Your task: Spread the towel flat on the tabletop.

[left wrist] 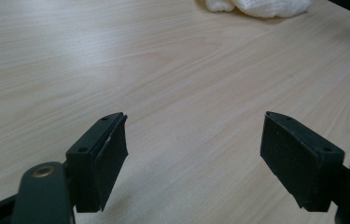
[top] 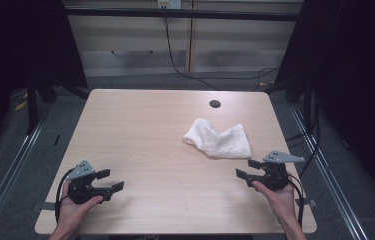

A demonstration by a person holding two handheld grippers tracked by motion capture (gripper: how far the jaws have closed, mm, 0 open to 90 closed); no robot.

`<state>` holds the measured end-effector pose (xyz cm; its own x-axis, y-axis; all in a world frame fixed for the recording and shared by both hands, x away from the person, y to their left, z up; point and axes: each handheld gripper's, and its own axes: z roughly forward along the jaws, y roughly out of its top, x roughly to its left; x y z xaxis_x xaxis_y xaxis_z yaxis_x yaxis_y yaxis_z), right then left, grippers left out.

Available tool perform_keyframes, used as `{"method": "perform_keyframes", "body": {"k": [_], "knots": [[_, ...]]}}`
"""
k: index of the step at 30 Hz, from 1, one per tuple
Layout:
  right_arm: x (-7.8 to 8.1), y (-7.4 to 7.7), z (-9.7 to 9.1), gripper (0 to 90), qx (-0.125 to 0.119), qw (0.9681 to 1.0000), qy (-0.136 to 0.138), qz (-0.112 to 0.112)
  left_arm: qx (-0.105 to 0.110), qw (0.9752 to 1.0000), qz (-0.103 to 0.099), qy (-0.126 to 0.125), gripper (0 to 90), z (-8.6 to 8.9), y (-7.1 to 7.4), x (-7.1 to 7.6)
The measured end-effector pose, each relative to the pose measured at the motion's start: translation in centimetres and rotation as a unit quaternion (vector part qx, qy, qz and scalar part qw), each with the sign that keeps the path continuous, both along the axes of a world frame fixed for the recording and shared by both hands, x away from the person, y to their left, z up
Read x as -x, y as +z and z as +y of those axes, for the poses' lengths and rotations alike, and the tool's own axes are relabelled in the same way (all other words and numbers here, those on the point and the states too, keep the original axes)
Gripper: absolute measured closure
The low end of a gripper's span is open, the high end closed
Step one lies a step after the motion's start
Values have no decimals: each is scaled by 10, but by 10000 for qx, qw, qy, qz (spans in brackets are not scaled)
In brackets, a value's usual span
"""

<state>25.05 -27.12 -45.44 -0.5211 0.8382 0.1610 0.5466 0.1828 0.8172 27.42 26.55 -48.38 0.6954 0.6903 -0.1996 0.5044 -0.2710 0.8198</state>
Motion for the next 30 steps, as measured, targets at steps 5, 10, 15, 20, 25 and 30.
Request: {"method": "perform_keyframes", "body": {"k": [5, 10, 15, 20, 25, 30], "knots": [[-25, 2, 13, 370, -55, 9996, 230, 127, 1, 10000, 32, 12, 227, -1, -1, -1], [-55, 7, 20, 428, -37, 9989, 414, 216, -54, 10000, 17, -3, 227, -1, -2, -2], [-83, 14, 29, 468, 87, 9980, 579, 246, 27, 10000, -31, -11, 227, 1, 1, 1], [-108, 17, 37, 486, 218, 9967, 749, 231, 43, 10000, -53, 3, 227, 5, 2, 5], [-131, 11, 39, 467, 197, 9961, 740, 430, 145, 9999, 51, 48, 234, 8, 0, 3], [-149, 4, 37, 402, 231, 9959, 662, 578, 134, 9999, 57, -6, 234, 7, 0, 2]]}}
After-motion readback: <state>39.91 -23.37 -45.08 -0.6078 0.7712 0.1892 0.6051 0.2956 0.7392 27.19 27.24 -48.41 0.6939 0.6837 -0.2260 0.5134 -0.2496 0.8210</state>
